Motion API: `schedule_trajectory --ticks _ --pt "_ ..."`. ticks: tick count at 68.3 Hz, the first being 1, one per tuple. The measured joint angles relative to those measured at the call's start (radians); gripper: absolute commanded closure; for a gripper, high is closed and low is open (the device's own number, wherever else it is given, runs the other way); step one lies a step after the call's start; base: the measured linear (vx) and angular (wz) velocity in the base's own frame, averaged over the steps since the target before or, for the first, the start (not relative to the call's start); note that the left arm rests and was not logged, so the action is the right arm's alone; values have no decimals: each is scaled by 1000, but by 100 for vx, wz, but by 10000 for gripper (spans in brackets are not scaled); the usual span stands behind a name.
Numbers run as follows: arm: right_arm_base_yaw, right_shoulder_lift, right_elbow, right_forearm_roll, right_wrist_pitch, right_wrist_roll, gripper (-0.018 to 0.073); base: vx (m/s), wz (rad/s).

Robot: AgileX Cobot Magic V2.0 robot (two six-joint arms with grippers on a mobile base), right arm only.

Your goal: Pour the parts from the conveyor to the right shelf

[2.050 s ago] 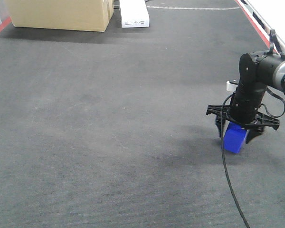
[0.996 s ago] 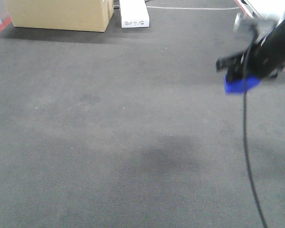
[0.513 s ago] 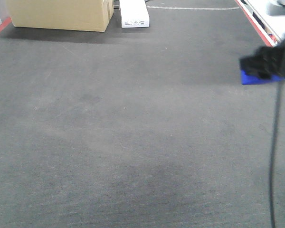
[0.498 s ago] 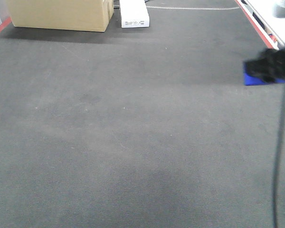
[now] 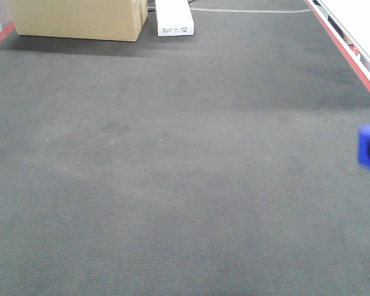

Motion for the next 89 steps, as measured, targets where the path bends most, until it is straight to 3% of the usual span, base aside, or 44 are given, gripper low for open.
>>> schedule_trajectory --ticks 19,37,89 --pt "0 -321 237 0 -30 1 562 0 0" --pt "0 -570 344 -1 -78 4 562 0 0" --pt "0 -610 368 -3 -93 6 562 0 0"
